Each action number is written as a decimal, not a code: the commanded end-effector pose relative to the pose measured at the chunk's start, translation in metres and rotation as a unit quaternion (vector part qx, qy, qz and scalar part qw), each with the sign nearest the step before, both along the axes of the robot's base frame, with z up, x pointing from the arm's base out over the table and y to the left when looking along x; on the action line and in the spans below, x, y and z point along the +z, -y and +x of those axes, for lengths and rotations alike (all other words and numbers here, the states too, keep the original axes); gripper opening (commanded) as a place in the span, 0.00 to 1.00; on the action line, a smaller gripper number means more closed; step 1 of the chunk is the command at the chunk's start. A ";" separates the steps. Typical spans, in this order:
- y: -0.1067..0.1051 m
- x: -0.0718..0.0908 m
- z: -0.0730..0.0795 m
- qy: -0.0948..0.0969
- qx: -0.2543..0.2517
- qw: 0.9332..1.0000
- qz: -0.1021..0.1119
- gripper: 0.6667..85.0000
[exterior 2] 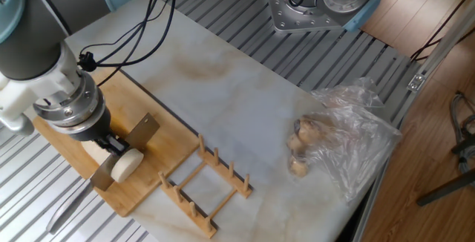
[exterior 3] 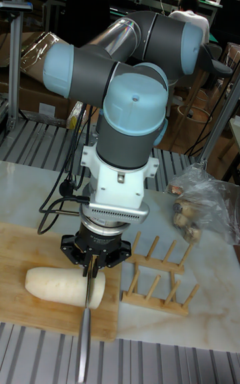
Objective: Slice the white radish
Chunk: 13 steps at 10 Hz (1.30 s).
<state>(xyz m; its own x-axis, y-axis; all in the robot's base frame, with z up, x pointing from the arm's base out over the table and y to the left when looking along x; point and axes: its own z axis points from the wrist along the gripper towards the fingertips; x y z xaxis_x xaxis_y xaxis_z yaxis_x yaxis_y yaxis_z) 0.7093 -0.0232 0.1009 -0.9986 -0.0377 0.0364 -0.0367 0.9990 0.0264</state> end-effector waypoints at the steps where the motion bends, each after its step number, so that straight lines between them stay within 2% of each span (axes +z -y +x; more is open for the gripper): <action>1: -0.003 -0.004 0.009 0.007 -0.002 1.000 0.009 0.25; 3: -0.002 -0.004 0.011 0.004 -0.012 1.000 -0.001 0.16; 5: -0.003 -0.003 0.010 0.000 -0.017 1.000 -0.001 0.10; 6: -0.005 -0.004 0.008 0.000 -0.022 1.000 -0.003 0.03; 9: -0.015 -0.006 0.004 -0.001 -0.033 0.999 -0.002 0.01; 13: -0.014 -0.008 -0.002 -0.005 -0.033 0.999 0.004 0.01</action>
<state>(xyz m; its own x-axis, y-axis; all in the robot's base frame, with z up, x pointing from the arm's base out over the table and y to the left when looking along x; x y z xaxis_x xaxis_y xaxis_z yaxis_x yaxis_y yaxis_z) 0.7096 -0.0123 0.0932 -0.9988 0.0204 0.0444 0.0212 0.9996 0.0180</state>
